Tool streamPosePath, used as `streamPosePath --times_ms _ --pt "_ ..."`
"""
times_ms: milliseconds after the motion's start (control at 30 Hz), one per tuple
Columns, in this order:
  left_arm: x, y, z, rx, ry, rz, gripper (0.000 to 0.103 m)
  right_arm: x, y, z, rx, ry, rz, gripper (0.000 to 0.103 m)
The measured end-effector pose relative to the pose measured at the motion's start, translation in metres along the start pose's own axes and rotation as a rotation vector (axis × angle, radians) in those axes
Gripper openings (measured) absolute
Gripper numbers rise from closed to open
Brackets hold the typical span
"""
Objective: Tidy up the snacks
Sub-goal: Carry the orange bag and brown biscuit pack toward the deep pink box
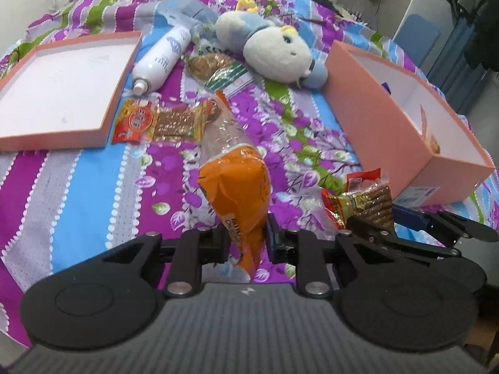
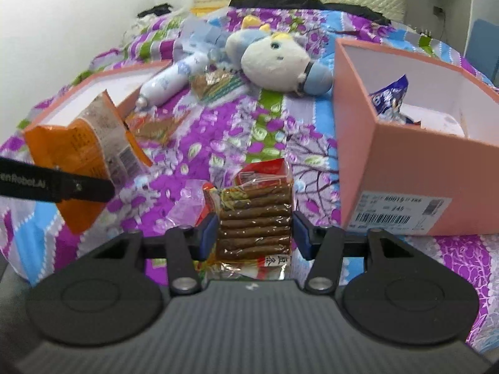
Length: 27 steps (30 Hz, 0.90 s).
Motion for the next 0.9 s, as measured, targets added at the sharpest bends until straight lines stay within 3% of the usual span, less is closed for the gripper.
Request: streamPosePath --times_ms 300,600,900 --pt "-0.029 0.034 -0.025 0.02 0.003 -0.083 0.025 -0.032 0.037 -0.015 0.01 -0.066 -0.096 0.054" --pt "-0.09 0.08 -0.054 0.082 0.045 -0.189 0.025 -0.087 0.087 -0.036 0.015 -0.095 -0.222 0.054" --pt "-0.148 0.108 -0.108 0.166 -0.034 -0.278 0.025 -0.138 0.129 -0.073 0.085 -0.097 -0.357 0.054"
Point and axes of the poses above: each gripper's, at about its wrist camera, not at the fingertips, and y roughly against the way its jaws point, z to its left, x to its underside, the point moved 3 cm from there along -y, roughly the way its jaws point
